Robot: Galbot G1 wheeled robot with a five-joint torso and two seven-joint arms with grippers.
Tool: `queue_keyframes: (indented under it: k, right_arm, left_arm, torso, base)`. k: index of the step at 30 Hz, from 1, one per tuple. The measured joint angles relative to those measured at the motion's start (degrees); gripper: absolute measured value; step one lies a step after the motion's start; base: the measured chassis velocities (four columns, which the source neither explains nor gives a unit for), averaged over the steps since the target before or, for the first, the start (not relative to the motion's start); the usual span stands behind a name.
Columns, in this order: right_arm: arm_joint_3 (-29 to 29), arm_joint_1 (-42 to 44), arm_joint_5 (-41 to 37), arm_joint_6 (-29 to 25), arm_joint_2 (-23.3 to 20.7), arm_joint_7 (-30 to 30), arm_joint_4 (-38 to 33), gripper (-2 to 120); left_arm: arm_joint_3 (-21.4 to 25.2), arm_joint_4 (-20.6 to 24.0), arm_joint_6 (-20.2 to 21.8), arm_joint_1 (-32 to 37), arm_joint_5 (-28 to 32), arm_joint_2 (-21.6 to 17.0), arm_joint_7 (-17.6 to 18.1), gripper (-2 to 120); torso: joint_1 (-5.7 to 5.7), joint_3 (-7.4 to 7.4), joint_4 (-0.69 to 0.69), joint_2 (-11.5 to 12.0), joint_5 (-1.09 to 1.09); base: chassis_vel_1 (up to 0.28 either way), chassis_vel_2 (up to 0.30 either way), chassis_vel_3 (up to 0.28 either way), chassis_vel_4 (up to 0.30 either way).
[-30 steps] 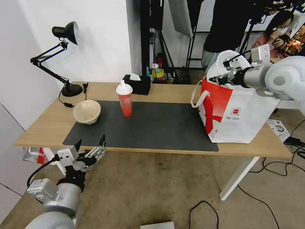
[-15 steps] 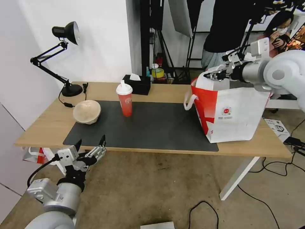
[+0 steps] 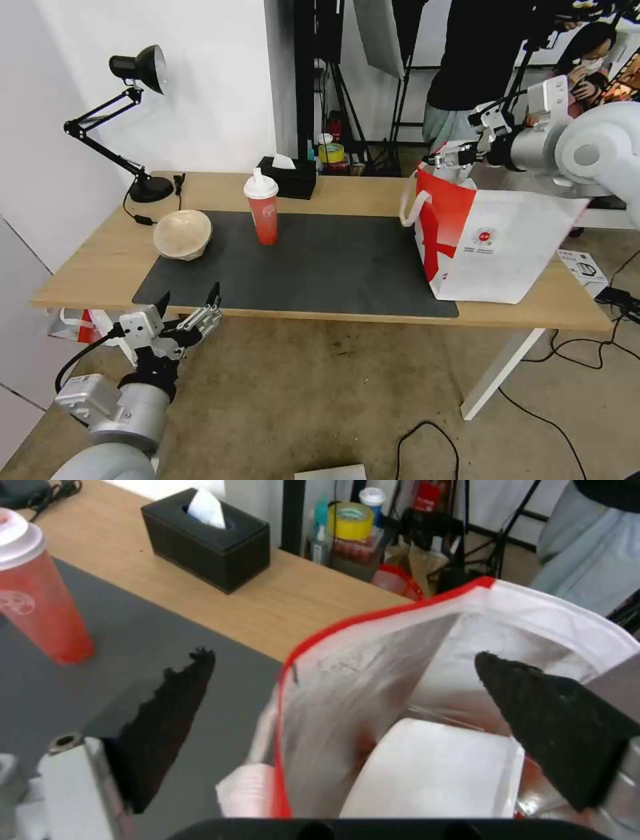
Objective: Pick up the trash from the table and place it into the takeout bag.
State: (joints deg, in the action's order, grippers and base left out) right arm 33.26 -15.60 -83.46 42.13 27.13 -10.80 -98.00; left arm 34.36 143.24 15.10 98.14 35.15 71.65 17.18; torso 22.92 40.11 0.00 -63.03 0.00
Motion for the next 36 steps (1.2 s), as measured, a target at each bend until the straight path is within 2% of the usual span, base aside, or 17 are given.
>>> queue_keyframes:
  k: [8,13,19,22,25,27,28,31,32,36]
  right_arm:
    - [-1.71,0.75,-0.03,0.0,-0.68,0.67,-0.5,100]
    - [-6.13,3.03,-0.18,-0.03,-1.48,1.83,-1.41,100]
    - [-15.37,8.24,0.12,-0.27,-1.87,1.62,-3.29,100]
    - [-18.82,10.9,0.87,-2.41,-2.16,1.27,-5.3,100]
    - [-22.62,15.12,1.79,-8.25,-2.9,0.17,-9.3,100]
    - [-22.62,15.12,1.79,-8.25,-2.9,0.17,-9.3,100]
    - [-24.54,18.28,3.17,-13.36,-2.96,-2.08,-12.18,100]
    - [-24.76,22.08,8.98,-21.83,-2.49,-7.62,-16.77,100]
    - [-24.76,22.08,8.98,-21.83,-2.49,-7.62,-16.77,100]
    - [-23.41,26.41,18.56,-33.02,-1.38,-15.21,-21.55,100]
  left_arm:
    - [0.0,0.0,0.0,0.24,-0.05,0.15,0.03,100]
    - [0.05,0.0,0.0,0.36,-0.07,0.0,0.05,100]
    - [0.05,0.0,0.0,0.44,-0.07,-0.16,0.07,100]
    - [0.05,0.0,0.0,0.46,-0.05,-0.31,0.08,100]
    - [0.1,0.0,0.0,0.49,0.01,-0.4,0.08,100]
    - [0.1,0.0,0.0,0.49,0.01,-0.4,0.08,100]
    - [0.11,0.0,0.0,0.52,0.02,-0.4,0.08,100]
    - [0.17,0.0,0.0,0.43,0.13,-0.21,0.08,100]
    - [0.17,0.0,0.0,0.43,0.13,-0.21,0.08,100]
    - [0.19,0.0,0.0,0.52,0.25,-0.07,0.08,100]
  torso:
    - [0.0,0.0,0.0,0.0,0.0]
    - [0.0,0.0,0.0,0.0,0.0]
    - [0.0,0.0,0.0,0.0,0.0]
    - [0.0,0.0,0.0,0.0,0.01]
    - [0.0,-0.01,-0.02,0.0,0.0]
    - [0.0,-0.01,-0.02,0.0,0.0]
    - [-0.01,0.0,-0.01,0.0,-0.01]
    - [0.0,0.0,0.0,0.0,0.01]
    - [0.0,0.0,0.0,0.0,0.01]
    - [0.0,0.0,0.0,0.0,-0.01]
  base:
    - [0.0,0.0,0.0,0.0]
    - [0.0,0.0,0.0,0.0]
    - [0.0,0.0,0.0,0.0]
    - [0.0,0.0,0.0,0.0]
    - [0.0,0.0,0.0,0.0]
    - [0.0,0.0,0.0,0.0]
    - [0.0,0.0,0.0,0.0]
    - [0.0,0.0,0.0,0.0]
    - [0.0,0.0,0.0,0.0]
    - [0.0,0.0,0.0,0.0]
